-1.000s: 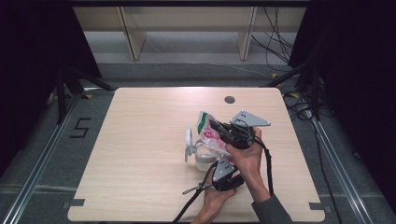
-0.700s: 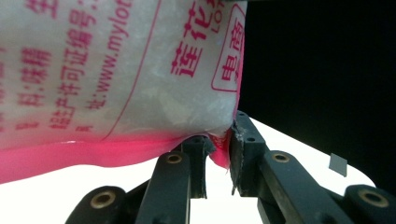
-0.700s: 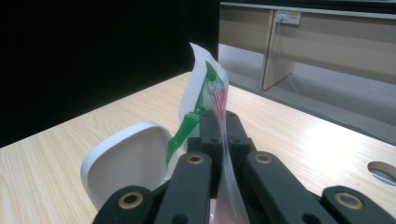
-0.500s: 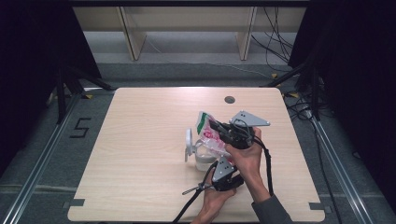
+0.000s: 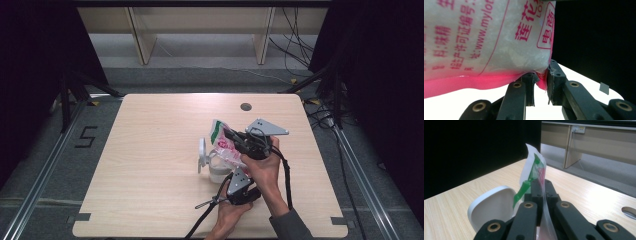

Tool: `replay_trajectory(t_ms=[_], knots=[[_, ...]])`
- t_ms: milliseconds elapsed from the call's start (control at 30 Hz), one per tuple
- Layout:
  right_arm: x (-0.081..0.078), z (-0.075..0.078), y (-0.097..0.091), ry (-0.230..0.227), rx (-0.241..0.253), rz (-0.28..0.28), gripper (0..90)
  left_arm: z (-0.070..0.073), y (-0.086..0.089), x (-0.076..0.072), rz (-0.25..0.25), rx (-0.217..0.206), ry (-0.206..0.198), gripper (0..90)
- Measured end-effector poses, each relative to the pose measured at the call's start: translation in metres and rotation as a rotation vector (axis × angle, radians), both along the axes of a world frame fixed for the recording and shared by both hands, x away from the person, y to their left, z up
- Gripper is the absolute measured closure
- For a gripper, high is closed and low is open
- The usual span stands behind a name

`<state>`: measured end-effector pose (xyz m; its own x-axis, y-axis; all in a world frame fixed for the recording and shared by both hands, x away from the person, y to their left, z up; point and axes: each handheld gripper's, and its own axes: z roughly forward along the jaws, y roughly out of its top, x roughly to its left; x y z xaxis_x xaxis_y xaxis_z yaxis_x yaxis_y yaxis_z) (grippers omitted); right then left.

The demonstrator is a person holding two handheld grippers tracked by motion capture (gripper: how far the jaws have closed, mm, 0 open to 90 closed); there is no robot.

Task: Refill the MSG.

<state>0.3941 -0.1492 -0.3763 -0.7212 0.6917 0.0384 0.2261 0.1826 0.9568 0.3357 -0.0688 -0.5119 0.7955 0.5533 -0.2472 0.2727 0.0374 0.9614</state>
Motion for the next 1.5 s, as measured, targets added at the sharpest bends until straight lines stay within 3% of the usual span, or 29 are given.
replay_trajectory(t_ms=[67,233,300,633,700,800,933,1000,1067,1100,1133,1200,1267,1300,1367,1467,1500], knots=[[0.0004,-0.0001,-0.0003,-0.02,-0.004,-0.012,90.0,0.0004,0.0004,-0.0005,0.004,0.004,0.003,77.5],[-0.0016,0.0006,0.0006,0.008,0.001,-0.006,90.0,0.0013,0.0012,-0.0012,0.005,0.017,0.007,77.5],[-0.0007,0.0002,0.0008,0.007,0.004,-0.002,90.0,0.0002,-0.0001,-0.0001,-0.001,-0.002,0.001,77.6],[-0.0011,0.0001,0.0004,0.002,0.003,-0.009,90.0,0.0015,0.0011,-0.0012,0.005,0.027,0.007,77.5],[-0.0009,0.0,0.0005,0.01,0.007,-0.007,90.0,0.0005,0.0001,-0.0005,0.001,0.006,0.001,77.5],[-0.0003,0.0002,-0.0001,-0.002,0.003,0.003,90.0,0.0015,0.0009,-0.0018,0.007,0.026,0.005,77.6],[-0.002,0.0002,0.0006,0.02,0.013,-0.013,90.0,0.0011,0.0008,-0.0016,0.003,0.022,0.003,77.6],[-0.0002,0.0003,-0.0004,-0.001,-0.005,0.001,90.0,0.0013,0.001,-0.0021,0.005,0.025,0.003,77.6],[-0.0022,0.0002,0.0008,0.012,0.004,-0.015,90.0,0.0009,0.0008,-0.0014,0.001,0.02,0.002,77.6],[-0.0007,0.0004,0.0,-0.003,-0.018,-0.01,90.0,0.0009,0.0009,-0.0013,0.001,0.019,0.005,77.6],[-0.0008,0.0,0.0004,0.015,-0.011,-0.004,90.0,-0.0001,0.0001,-0.0004,-0.006,-0.002,0.0,77.6],[0.0004,-0.0004,0.0,0.007,-0.003,-0.002,90.0,0.0011,0.0004,-0.0016,-0.001,0.02,0.006,77.7],[0.0001,0.0003,-0.0007,0.008,-0.01,-0.001,90.0,0.0013,-0.0001,-0.0016,-0.001,0.016,0.003,77.6],[0.0014,0.0001,-0.0011,-0.019,-0.006,-0.001,90.0,0.0015,0.0001,-0.0016,-0.001,0.016,0.002,77.6],[-0.0006,0.0007,-0.0004,0.016,0.007,0.0,90.0,0.0015,0.0002,-0.0016,-0.001,0.014,0.001,77.7],[0.0004,0.0001,0.0001,-0.022,-0.007,-0.015,90.0,-0.0001,-0.0005,-0.0003,-0.006,0.0,-0.002,77.7],[0.0,0.0,0.0003,-0.013,-0.001,-0.015,90.0,-0.0003,-0.0005,-0.0003,-0.004,0.002,-0.004,77.7]])
